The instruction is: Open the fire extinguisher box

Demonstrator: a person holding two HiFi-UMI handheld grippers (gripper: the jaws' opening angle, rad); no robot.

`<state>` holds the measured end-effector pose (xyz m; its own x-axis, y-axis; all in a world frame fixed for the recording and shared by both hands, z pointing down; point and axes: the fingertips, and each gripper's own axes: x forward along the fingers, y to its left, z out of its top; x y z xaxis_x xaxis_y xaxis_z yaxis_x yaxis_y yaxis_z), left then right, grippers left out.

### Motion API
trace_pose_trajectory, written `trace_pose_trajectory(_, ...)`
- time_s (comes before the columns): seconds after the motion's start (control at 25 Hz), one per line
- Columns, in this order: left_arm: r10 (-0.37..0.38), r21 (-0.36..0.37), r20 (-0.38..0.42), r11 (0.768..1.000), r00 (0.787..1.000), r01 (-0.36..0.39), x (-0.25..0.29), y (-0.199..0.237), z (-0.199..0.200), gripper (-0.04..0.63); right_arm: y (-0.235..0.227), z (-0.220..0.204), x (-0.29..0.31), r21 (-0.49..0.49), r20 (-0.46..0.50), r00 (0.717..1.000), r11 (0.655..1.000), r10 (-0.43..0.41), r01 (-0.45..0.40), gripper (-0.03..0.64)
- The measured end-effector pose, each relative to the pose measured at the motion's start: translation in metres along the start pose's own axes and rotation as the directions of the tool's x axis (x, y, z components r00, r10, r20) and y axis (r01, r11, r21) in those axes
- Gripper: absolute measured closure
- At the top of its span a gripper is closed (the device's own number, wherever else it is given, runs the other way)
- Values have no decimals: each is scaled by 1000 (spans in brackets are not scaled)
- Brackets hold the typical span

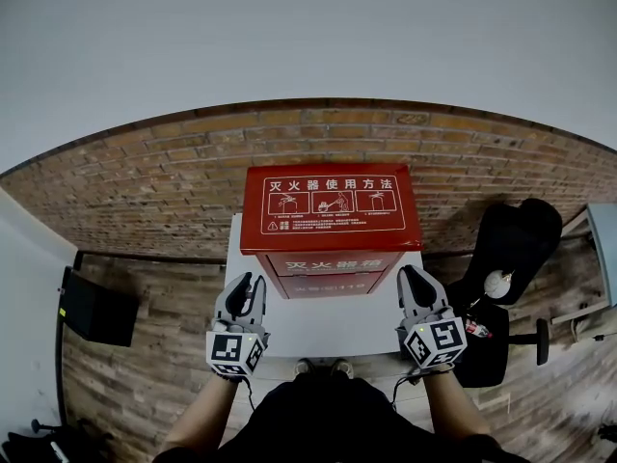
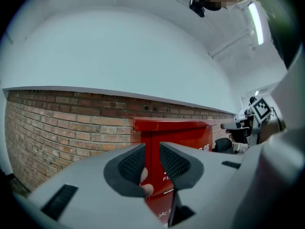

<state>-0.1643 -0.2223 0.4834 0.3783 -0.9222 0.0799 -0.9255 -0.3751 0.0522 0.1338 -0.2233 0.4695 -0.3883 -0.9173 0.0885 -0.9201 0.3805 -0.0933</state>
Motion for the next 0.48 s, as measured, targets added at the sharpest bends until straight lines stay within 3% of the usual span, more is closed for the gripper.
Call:
trace_pose_trajectory(0.08, -10, 0, -2, 1000, 1000, 10, 4, 4, 3, 458, -10, 5, 0, -3, 1, 1000, 1000, 21, -20, 490)
trace_pose_trajectory(0.2, -33, -9, 4, 999, 999, 33, 9, 11, 9, 422, -24, 10, 4, 14, -11, 998, 998, 59, -59, 414)
trace_pose_trajectory(0.48, -150, -27, -15, 988, 989, 149, 30, 23, 17, 348, -30, 17, 28, -7, -71, 981, 983, 183, -184, 374)
